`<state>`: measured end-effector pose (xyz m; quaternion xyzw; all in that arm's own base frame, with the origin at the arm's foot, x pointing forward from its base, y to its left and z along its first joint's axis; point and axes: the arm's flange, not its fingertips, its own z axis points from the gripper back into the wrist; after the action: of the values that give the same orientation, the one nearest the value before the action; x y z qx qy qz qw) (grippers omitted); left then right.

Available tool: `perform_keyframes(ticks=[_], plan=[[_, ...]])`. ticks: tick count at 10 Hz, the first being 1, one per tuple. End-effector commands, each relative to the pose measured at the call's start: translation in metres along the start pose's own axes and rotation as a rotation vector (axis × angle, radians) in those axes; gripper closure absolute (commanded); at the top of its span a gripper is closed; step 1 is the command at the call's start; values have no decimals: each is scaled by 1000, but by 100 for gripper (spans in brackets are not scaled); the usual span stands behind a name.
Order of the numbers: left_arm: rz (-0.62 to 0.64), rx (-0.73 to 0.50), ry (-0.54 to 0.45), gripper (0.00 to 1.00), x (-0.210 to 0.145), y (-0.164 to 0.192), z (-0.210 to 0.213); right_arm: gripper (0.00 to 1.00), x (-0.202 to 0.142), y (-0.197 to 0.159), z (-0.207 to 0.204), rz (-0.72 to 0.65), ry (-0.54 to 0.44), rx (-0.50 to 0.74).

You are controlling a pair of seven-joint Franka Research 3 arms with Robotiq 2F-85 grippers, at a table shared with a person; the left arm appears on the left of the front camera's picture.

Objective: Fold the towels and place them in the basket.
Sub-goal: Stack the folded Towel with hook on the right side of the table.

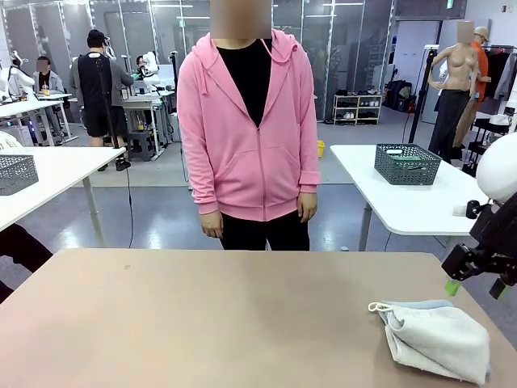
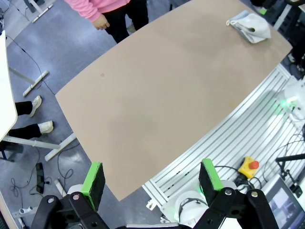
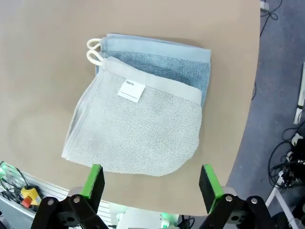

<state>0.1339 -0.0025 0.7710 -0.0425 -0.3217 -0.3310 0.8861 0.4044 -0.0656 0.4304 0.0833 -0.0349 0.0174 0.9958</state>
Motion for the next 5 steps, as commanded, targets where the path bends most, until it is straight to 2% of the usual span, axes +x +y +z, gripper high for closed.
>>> perform_keyframes(ticks=[1, 2, 5], plan=[[-9, -1, -5, 0, 0, -2, 2, 0, 9, 8, -3, -7, -14, -23], [-9, -1, -5, 0, 0, -2, 2, 0, 0, 0, 0, 0, 0, 0], [-9, -1, -5, 0, 0, -2, 2, 0, 0, 0, 0, 0, 0, 0]])
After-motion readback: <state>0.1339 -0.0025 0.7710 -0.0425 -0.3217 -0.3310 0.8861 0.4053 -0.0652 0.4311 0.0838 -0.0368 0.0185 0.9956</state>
